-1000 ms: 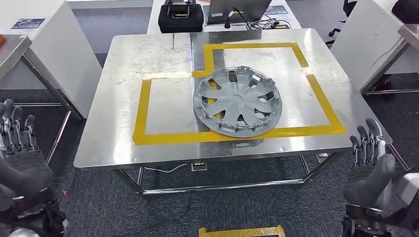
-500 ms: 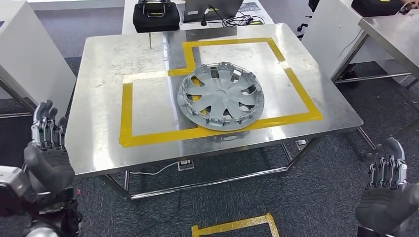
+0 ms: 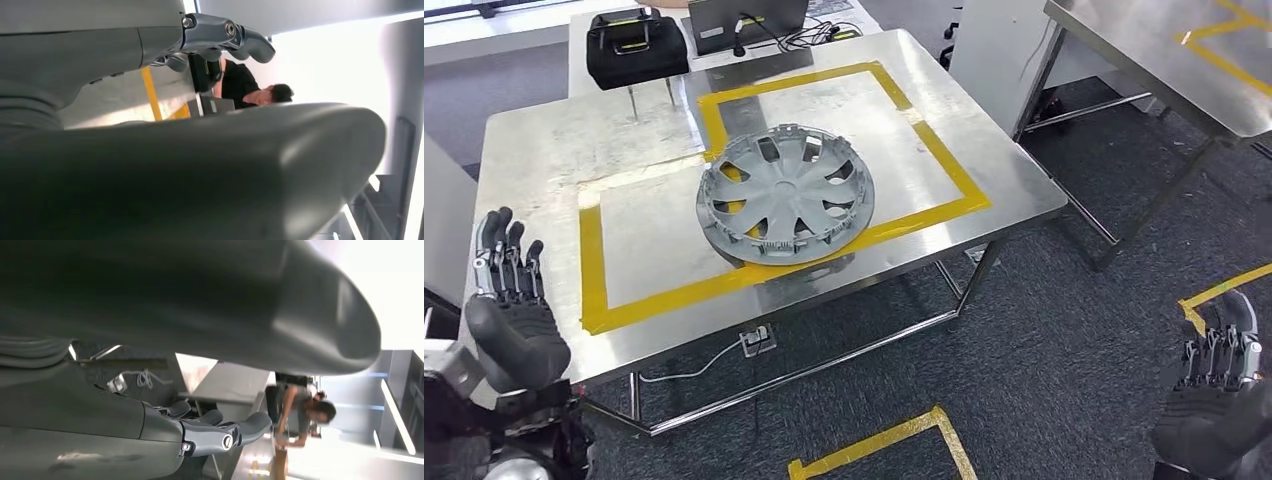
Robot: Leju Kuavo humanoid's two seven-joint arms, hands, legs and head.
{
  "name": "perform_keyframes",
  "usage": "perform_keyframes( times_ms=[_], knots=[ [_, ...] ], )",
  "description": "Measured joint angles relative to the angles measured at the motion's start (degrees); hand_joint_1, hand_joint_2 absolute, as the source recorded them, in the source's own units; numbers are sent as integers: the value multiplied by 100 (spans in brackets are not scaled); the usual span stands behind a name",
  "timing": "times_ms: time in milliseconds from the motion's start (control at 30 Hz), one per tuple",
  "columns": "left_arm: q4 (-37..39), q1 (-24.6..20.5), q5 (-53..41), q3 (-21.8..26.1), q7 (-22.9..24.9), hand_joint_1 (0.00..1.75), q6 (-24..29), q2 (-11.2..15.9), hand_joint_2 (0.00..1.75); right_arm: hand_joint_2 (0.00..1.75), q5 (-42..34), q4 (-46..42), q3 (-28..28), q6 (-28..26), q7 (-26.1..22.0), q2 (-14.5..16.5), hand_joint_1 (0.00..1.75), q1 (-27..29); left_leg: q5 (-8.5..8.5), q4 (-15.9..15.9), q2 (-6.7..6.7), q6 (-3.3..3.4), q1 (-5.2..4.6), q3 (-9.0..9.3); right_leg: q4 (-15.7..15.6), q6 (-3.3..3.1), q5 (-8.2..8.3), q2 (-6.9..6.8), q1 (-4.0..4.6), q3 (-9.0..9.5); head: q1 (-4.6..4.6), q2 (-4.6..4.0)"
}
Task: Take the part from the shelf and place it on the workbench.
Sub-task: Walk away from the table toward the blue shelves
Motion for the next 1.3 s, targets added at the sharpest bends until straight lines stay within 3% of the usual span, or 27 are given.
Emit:
perform_keyframes(
  times_ms=[33,67,133,200,267,300,367,433,500,533,567,633,700,733,800,867,933,1000,1033,1100,1167,1233,1300],
  knots=[
    [19,-11,53,7,-56,0,12,-7,0,0,-10,0,-23,-16,8,2,0,2,113,-34,-18,13,-4,-18,14,-2,-2,85,9,0,-19,0],
    [37,-26,95,12,-109,0,22,-14,0,0,-21,0,-46,-28,17,3,0,4,316,-295,-61,33,-6,77,37,1,-9,168,13,0,-34,0],
    [70,-55,211,23,-252,0,43,-33,0,0,-55,1,-96,-51,34,5,0,5,663,-1050,-308,69,10,393,113,30,-38,328,19,-29,-64,0],
    [104,-65,386,52,-453,0,56,-72,0,0,-95,9,-147,-79,40,10,0,24,738,-1447,-486,89,17,605,170,90,-51,474,7,-93,-68,0],
    [141,-63,650,97,-662,0,12,-125,0,0,-116,22,-207,-106,40,15,0,82,738,-1486,-399,122,9,652,170,164,-18,616,-24,-172,-61,0],
    [159,-60,821,114,-757,0,-33,-151,0,0,-111,26,-238,-121,39,17,0,125,754,-1508,-326,143,14,658,194,198,-18,592,-23,-213,-60,0],
    [192,-14,1132,141,-903,0,-116,-191,0,0,-70,18,-289,-152,55,12,0,191,775,-1544,-174,187,38,682,466,264,-167,308,-10,-384,2,0],
    [221,69,1228,171,-954,0,-112,-216,0,0,-25,5,-322,-180,106,1,0,245,765,-1548,-15,212,26,688,1116,334,-481,-45,-33,-698,80,0],
    [253,131,1228,203,-948,0,-76,-228,0,0,-29,-1,-365,-194,167,-4,0,324,749,-1546,151,218,19,685,1663,378,-659,-154,-82,-965,118,0],
    [267,144,1221,215,-939,0,-69,-232,0,0,-48,-3,-394,-189,183,-5,0,356,740,-1545,232,214,18,687,1669,385,-610,-175,-96,-963,137,0],
    [276,149,1214,223,-926,0,-80,-235,0,0,-73,-4,-427,-176,184,-5,0,374,730,-1545,310,206,18,694,1448,381,-472,-205,-101,-843,159,0],
    [281,148,1204,233,-894,0,-125,-242,0,0,-126,-19,-501,-145,165,-8,0,389,707,-1548,448,177,8,725,661,329,-170,-429,-71,-411,195,0],
    [280,148,1194,245,-864,0,-165,-247,0,0,-160,-42,-575,-122,146,-11,0,398,679,-1560,565,126,-6,767,177,247,-80,-625,-12,-164,202,0],
    [280,150,1191,252,-854,0,-177,-250,0,0,-168,-52,-611,-112,141,-14,0,403,665,-1576,624,92,-7,793,138,204,-108,-621,13,-158,201,0],
    [280,143,1190,260,-818,0,-233,-251,0,0,-191,-73,-676,-97,127,-21,0,427,633,-1606,699,21,7,844,82,131,-89,-470,10,-111,203,0],
    [282,137,1167,261,-711,0,-385,-229,0,0,-236,-92,-733,-62,86,-21,0,443,492,-1432,463,-20,17,803,-13,62,-33,-335,-23,6,169,0],
    [285,146,1105,263,-566,0,-515,-182,0,0,-290,-99,-792,-7,33,-12,0,450,188,-804,117,-29,16,514,-48,12,4,-199,-32,62,86,0],
    [286,166,1017,274,-461,0,-532,-147,0,0,-328,-98,-861,41,-14,2,0,480,8,-150,5,-27,3,143,-42,-8,6,-37,-20,59,18,0],
    [286,175,967,282,-425,0,-522,-136,0,0,-338,-97,-896,56,-35,11,0,498,71,-64,-11,-20,-2,52,-34,-10,-1,50,-15,62,-3,0],
    [278,183,860,298,-343,0,-499,-114,0,0,-348,-96,-968,54,-71,39,0,521,476,-514,-98,9,-1,162,3,2,-30,227,-14,72,-39,0],
    [258,184,754,303,-257,0,-486,-96,0,0,-354,-97,-1052,0,-90,74,0,553,780,-1197,-372,39,22,436,85,47,-80,390,-18,39,-67,0],
    [227,191,677,301,-200,0,-487,-85,0,0,-414,-99,-1179,-70,-88,99,0,620,802,-1480,-515,61,21,581,144,124,-97,537,-45,-43,-72,0],
    [197,191,657,296,-189,0,-513,-83,0,0,-610,-101,-1362,-71,-69,114,0,722,809,-1521,-389,95,6,617,152,204,-79,650,-79,-123,-74,0]
  ],
)
